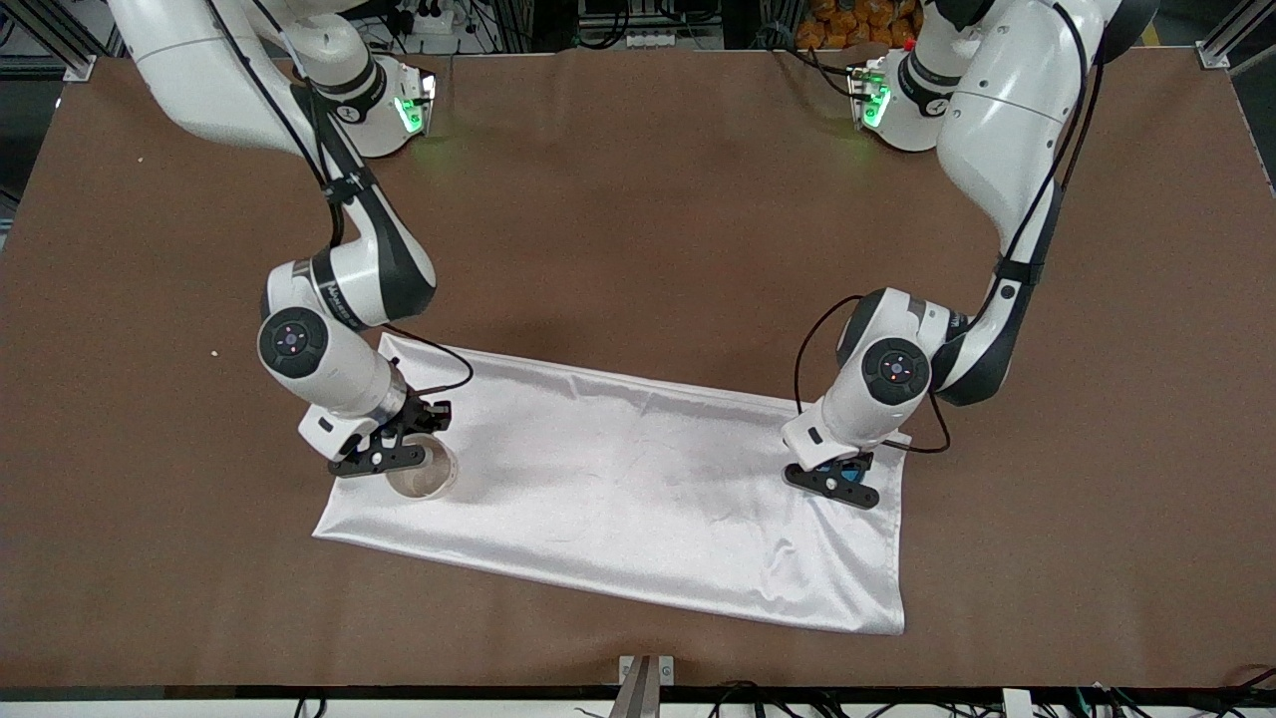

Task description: Place blue cup into white mug on table

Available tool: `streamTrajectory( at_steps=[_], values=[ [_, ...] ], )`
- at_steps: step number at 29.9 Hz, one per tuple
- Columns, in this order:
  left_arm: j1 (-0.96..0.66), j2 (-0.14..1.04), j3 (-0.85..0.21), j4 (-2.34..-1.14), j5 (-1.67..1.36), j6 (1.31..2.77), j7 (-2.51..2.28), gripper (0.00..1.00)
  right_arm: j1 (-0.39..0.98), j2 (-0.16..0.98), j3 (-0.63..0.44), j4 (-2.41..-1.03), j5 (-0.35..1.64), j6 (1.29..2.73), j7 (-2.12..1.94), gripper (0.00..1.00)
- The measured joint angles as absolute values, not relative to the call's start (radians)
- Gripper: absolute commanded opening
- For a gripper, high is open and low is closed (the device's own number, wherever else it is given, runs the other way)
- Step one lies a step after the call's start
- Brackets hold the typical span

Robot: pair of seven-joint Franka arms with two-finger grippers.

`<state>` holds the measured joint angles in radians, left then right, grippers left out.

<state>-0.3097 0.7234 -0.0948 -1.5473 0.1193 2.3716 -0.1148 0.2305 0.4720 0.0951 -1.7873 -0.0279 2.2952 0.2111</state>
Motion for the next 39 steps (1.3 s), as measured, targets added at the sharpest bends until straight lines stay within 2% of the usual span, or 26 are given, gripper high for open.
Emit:
streamTrajectory(
  at_steps=[8, 13, 23, 32, 39],
  values=[
    [-0.308, 0.722, -0.095, -1.547, 0.119, 2.371, -0.115, 0.0, 0.274, 0.293, 0.101, -2.046, -0.027, 2.378, 0.268, 0.0],
    [-0.304, 0.716, -0.092, -1.543, 0.119, 2.368, -0.115, 0.0, 0.358, 0.22, 0.104, -2.157, -0.026, 2.444, 0.422, 0.0],
    [-0.298, 0.642, -0.087, -1.533, 0.119, 2.295, -0.115, 0.0, 0.584, 0.209, 0.108, -2.191, -0.026, 2.548, 0.782, 0.0],
    [-0.295, 0.548, -0.087, -1.53, 0.119, 2.195, -0.115, 0.0, 0.692, 0.226, 0.108, -2.196, -0.026, 2.571, 0.965, 0.0],
    [-0.291, 0.476, -0.086, -1.529, 0.119, 2.109, -0.115, 0.0, 0.778, 0.273, 0.107, -2.199, -0.025, 2.67, 1.053, 0.0]
  ],
)
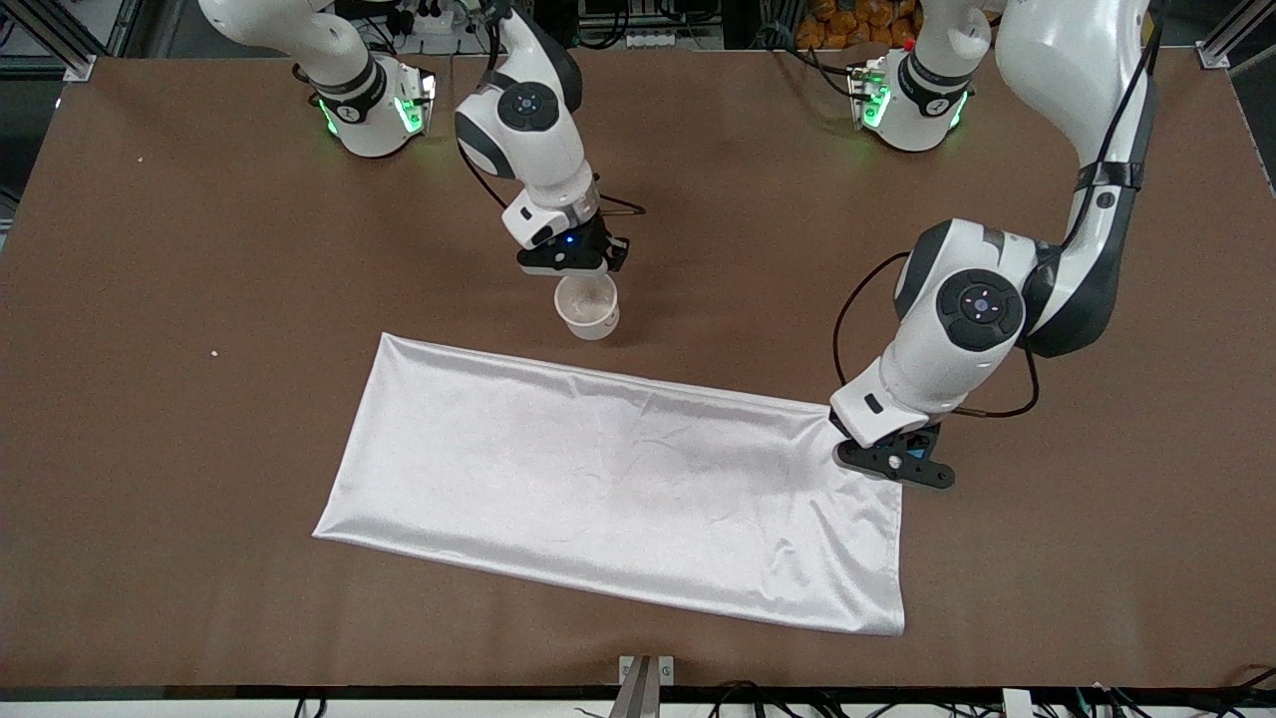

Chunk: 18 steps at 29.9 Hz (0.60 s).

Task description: Place blue cup into white mug on table

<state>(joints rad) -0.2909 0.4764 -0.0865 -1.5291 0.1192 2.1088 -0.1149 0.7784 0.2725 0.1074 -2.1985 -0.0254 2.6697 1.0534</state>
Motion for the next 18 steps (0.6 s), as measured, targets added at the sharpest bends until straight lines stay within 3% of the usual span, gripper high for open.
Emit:
streamTrajectory(
  at_steps=[18],
  values=[
    [-0.287, 0.322, -0.089, -1.529, 0.118, 1.915, -0.123, 0.0, 0.916, 0.364, 0.105, -2.198, -0.026, 2.72, 1.151, 0.0]
  ],
)
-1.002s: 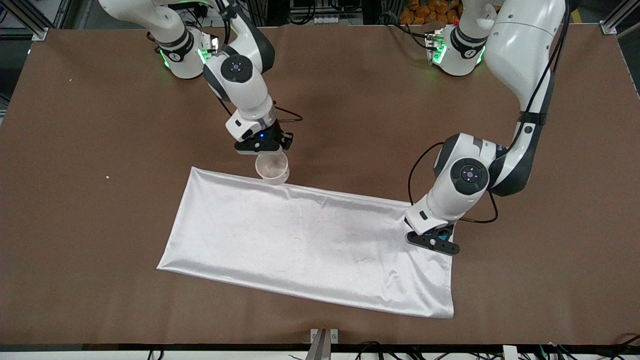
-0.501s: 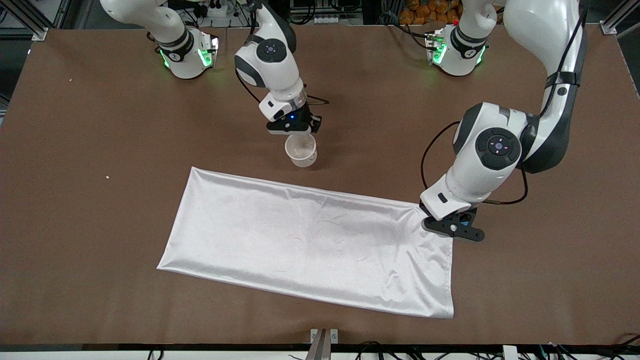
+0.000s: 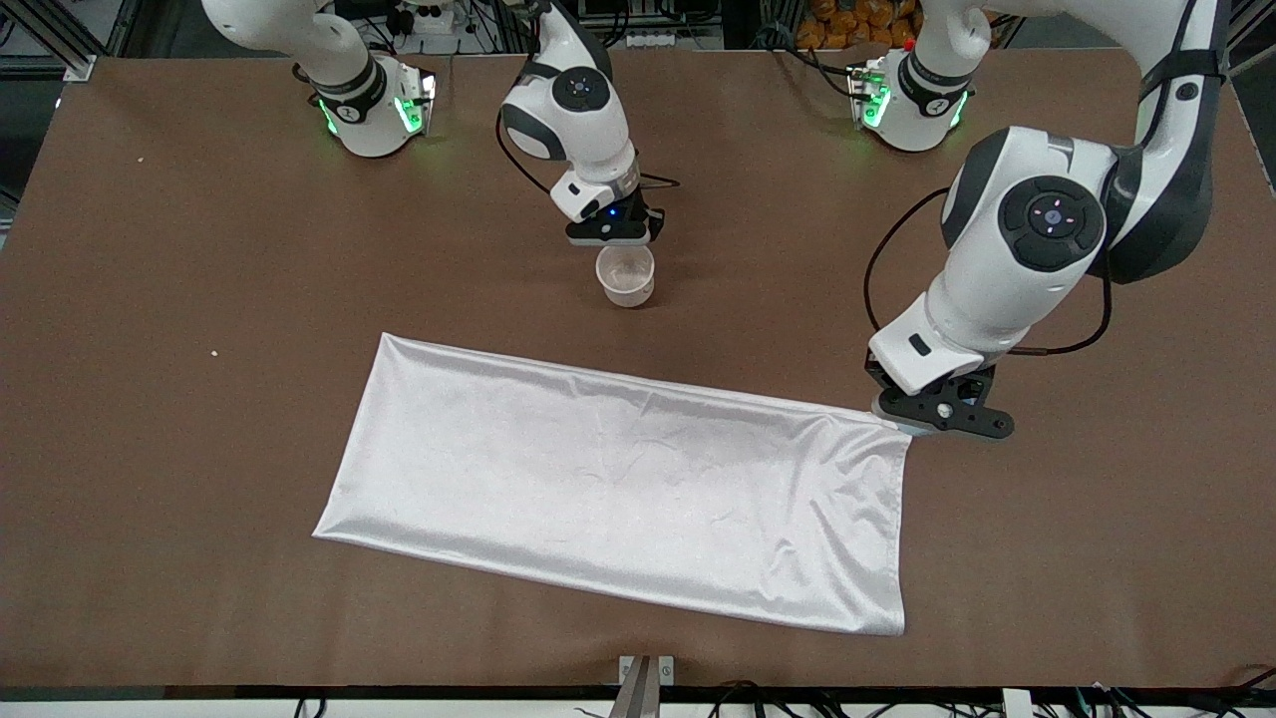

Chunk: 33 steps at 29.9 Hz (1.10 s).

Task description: Place blue cup into white mug on table

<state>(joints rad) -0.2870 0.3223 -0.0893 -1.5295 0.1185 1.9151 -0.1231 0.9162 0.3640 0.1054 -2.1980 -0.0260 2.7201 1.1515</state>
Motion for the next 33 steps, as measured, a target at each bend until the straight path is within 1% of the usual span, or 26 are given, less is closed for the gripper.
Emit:
streamTrajectory(
  at_steps=[2, 3, 4, 5, 6, 7, 18, 22, 26, 33],
  values=[
    [-0.287, 0.311, -0.09, -1.529, 0.118, 1.905, -0.124, 0.0, 0.927, 0.376, 0.105, -2.196, -0.026, 2.727, 1.166, 0.0],
    [-0.287, 0.307, -0.091, -1.529, 0.118, 1.9, -0.124, 0.0, 0.932, 0.381, 0.105, -2.195, -0.026, 2.73, 1.172, 0.11],
    [-0.287, 0.302, -0.092, -1.529, 0.118, 1.893, -0.124, 0.0, 0.936, 0.387, 0.104, -2.193, -0.026, 2.733, 1.177, 0.31],
    [-0.287, 0.297, -0.092, -1.529, 0.118, 1.885, -0.124, 0.0, 0.94, 0.391, 0.103, -2.191, -0.026, 2.736, 1.182, 0.57],
    [-0.287, 0.293, -0.093, -1.53, 0.118, 1.878, -0.124, 0.0, 0.942, 0.395, 0.102, -2.189, -0.026, 2.736, 1.187, 0.86],
    [-0.287, 0.29, -0.093, -1.53, 0.117, 1.87, -0.124, 0.0, 0.943, 0.397, 0.102, -2.187, -0.026, 2.736, 1.19, 1.0],
    [-0.277, 0.282, -0.092, -1.53, 0.087, 1.834, -0.173, 0.0, 0.943, 0.397, 0.096, -2.168, -0.026, 2.735, 1.195, 1.0],
    [-0.277, 0.28, -0.093, -1.531, 0.08, 1.826, -0.196, 0.0, 0.943, 0.384, 0.095, -2.156, -0.026, 2.713, 1.197, 1.0],
    [-0.277, 0.279, -0.094, -1.532, 0.077, 1.823, -0.206, 0.0, 0.943, 0.354, 0.094, -2.143, -0.026, 2.654, 1.2, 1.0],
    [-0.289, 0.279, -0.104, -1.534, 0.073, 1.822, -0.261, 0.0, 0.939, 0.271, 0.084, -2.116, -0.026, 2.491, 1.202, 1.0]
  ],
)
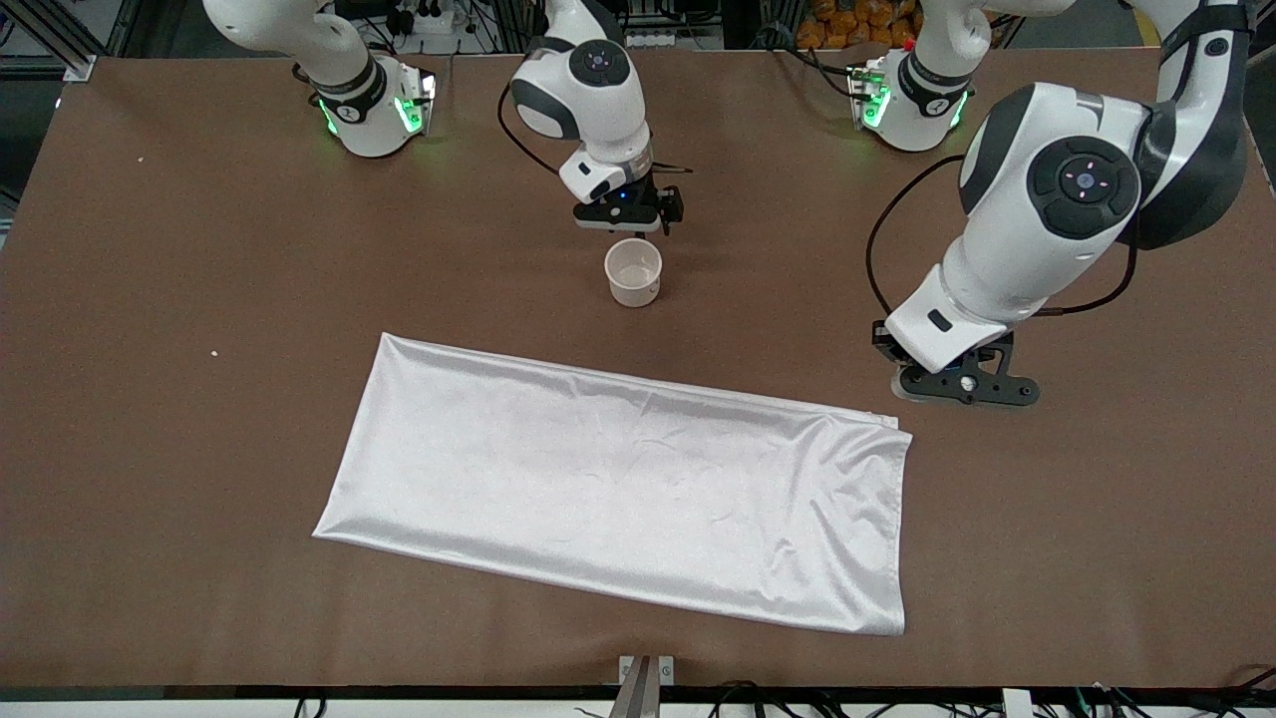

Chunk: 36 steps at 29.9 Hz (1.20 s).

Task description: Place blue cup into white mug on table

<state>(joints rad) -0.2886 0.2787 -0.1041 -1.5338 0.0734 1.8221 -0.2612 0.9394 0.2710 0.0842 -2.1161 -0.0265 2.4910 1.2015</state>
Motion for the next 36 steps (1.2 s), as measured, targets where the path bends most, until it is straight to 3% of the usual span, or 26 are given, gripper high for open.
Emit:
streamTrajectory(
  at_steps=[6, 12, 28, 36],
  values=[
    [-0.313, 0.279, -0.143, -1.539, 0.073, 1.822, -0.325, 0.0, 0.885, 0.207, 0.062, -2.068, -0.028, 2.292, 1.12, 1.0],
    [-0.335, 0.281, -0.199, -1.545, 0.073, 1.822, -0.406, 0.0, 0.727, 0.181, 0.03, -2.021, -0.029, 2.145, 0.903, 1.0],
    [-0.574, 0.351, -0.215, -1.537, 0.073, 1.845, -0.574, 0.0, 0.159, 0.204, -0.007, -2.006, -0.03, 2.118, 0.378, 1.0],
    [-0.673, 0.418, -0.215, -1.53, 0.073, 1.92, -0.667, 0.0, 0.011, 0.251, -0.007, -1.999, -0.03, 2.136, 0.241, 1.0]
  ],
)
